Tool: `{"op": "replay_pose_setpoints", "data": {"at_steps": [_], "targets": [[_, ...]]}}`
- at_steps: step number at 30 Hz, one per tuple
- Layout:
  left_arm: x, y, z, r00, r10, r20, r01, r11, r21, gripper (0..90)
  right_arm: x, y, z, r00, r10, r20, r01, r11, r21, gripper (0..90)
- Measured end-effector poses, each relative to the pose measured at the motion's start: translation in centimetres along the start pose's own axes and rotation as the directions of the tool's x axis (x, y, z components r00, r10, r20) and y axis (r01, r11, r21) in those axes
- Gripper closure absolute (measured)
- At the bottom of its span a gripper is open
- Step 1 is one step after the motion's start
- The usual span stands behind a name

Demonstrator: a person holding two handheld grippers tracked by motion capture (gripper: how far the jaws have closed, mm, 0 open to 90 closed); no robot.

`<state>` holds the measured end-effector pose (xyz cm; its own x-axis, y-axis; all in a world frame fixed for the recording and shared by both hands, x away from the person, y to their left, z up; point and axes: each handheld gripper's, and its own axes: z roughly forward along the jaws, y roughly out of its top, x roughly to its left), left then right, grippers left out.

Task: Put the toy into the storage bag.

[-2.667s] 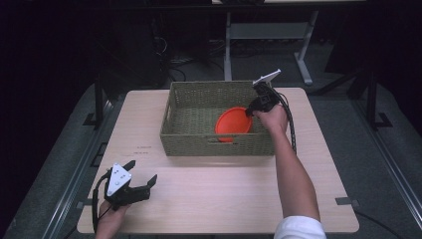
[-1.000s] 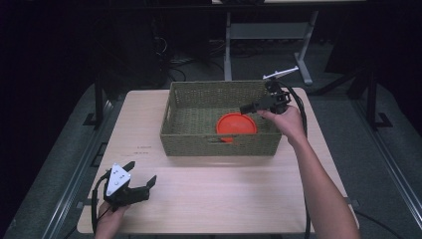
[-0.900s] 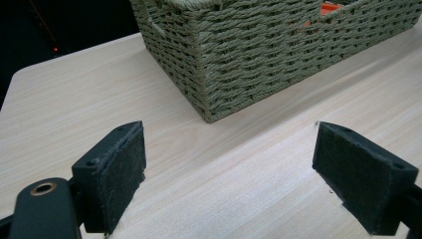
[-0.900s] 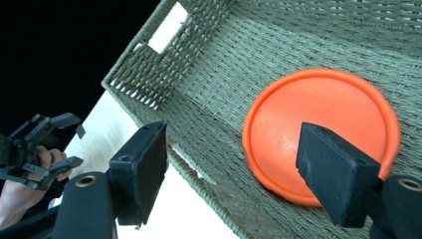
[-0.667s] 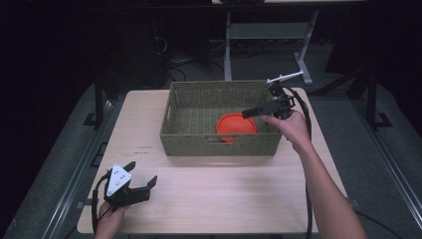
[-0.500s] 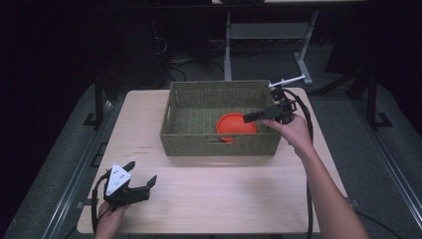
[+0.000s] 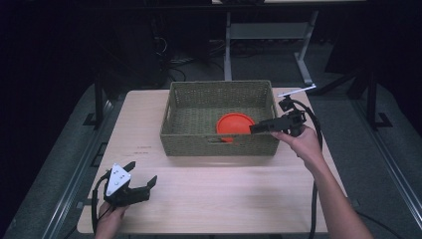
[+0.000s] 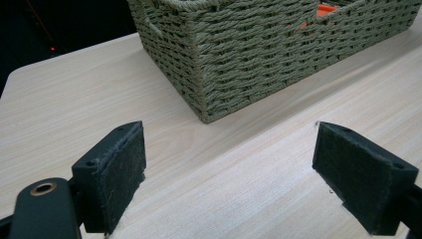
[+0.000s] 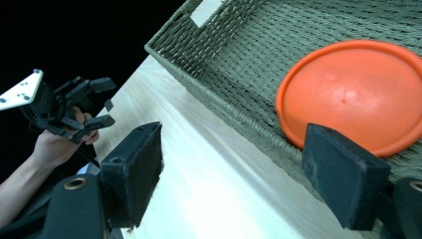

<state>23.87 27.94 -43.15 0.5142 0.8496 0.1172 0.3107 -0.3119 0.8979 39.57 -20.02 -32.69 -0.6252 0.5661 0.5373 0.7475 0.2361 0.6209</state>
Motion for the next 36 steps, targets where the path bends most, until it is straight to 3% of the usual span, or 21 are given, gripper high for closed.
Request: {"op": "replay_pose_setpoints", "data": {"at_steps": [12,36], "targets": [[0.2,0.0,-0.2,0.9999,-0.011,-0.003,0.011,0.9999,-0.004,12.8,0.9,-1.7,-0.5,0.9993,-0.037,-0.004,0.037,0.999,0.002,22.6],[0.2,0.0,-0.1,0.9998,-0.018,0.004,0.018,0.9998,0.004,12.7,-0.1,-5.7,-1.8,0.9996,-0.026,-0.004,0.026,0.999,-0.022,21.9]]}}
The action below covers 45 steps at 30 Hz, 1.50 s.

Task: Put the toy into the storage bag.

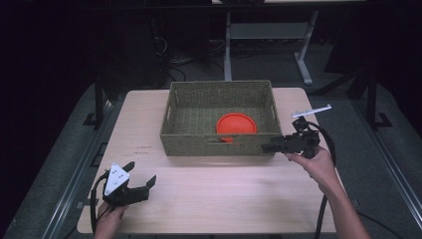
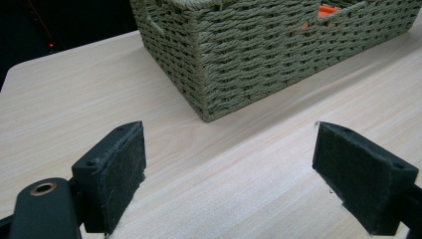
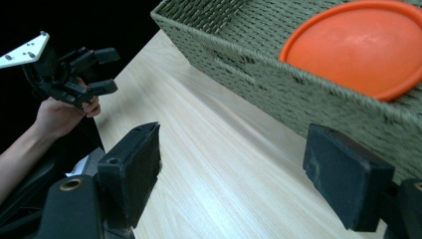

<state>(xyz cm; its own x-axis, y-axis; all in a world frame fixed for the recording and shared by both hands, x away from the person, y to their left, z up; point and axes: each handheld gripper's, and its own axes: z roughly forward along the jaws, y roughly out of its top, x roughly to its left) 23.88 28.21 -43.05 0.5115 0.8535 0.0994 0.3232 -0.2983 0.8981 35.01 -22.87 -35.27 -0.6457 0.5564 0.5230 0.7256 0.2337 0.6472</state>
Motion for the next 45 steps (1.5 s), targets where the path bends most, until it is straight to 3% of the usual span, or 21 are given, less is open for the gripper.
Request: {"op": "replay_pose_setpoints", "data": {"at_steps": [28,45], "targets": [[0.0,-0.1,0.1,0.9999,-0.006,0.012,0.006,0.9999,0.011,12.7,-2.5,-6.7,-2.8,0.9973,0.063,0.037,-0.061,0.997,-0.048,21.5],[0.0,-0.1,0.1,0.9998,0.001,0.018,-0.002,0.9999,0.016,12.8,-4.3,-11.6,-4.8,0.9895,0.127,0.069,-0.122,0.989,-0.081,21.5]]}}
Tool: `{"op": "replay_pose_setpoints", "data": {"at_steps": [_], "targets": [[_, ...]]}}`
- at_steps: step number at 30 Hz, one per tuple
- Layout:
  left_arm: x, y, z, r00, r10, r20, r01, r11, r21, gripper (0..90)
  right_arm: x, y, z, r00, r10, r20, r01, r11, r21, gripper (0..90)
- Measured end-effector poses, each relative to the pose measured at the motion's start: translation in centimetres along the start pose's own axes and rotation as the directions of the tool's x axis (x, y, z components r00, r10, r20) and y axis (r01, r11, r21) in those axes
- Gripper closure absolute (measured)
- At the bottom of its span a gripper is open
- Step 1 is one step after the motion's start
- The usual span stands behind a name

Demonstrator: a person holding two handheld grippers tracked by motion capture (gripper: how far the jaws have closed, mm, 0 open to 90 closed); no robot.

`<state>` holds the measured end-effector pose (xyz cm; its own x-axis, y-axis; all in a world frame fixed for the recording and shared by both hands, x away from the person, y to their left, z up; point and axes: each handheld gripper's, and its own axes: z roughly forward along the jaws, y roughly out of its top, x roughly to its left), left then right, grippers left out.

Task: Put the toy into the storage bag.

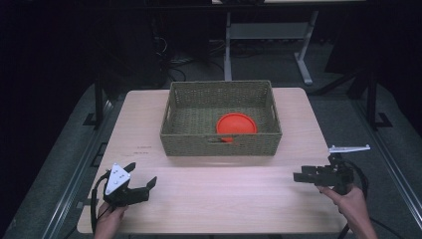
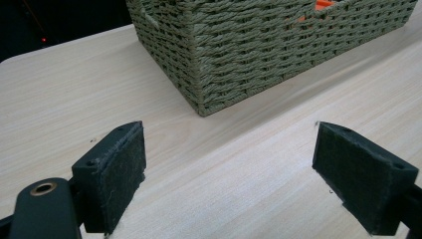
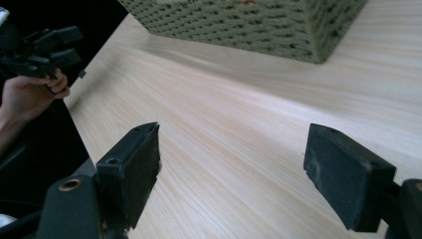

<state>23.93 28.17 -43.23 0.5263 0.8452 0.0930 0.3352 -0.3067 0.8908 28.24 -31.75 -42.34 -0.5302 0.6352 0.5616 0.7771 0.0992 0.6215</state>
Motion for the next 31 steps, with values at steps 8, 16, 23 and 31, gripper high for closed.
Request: {"op": "replay_pose_setpoints", "data": {"at_steps": [8,16,23,31], "targets": [[0.0,-0.1,0.0,1.0000,-0.003,0.001,0.003,1.0000,0.005,12.7,-1.2,-2.3,-1.0,0.9996,0.024,0.017,-0.024,1.000,-0.016,21.2],[0.1,-0.1,-0.1,1.0000,-0.007,0.002,0.007,0.9999,0.009,12.7,-1.8,-3.9,-1.8,0.9985,0.045,0.031,-0.044,0.998,-0.037,21.3],[0.0,-0.1,-0.1,0.9999,-0.011,0.007,0.011,0.9999,0.011,12.7,-2.4,-5.4,-2.3,0.9967,0.072,0.037,-0.070,0.997,-0.041,21.2],[-0.6,0.5,-0.1,0.9995,-0.027,0.014,0.027,0.9996,0.004,12.7,-2.1,-6.4,-2.7,0.9968,0.066,0.044,-0.064,0.996,-0.056,20.7]]}}
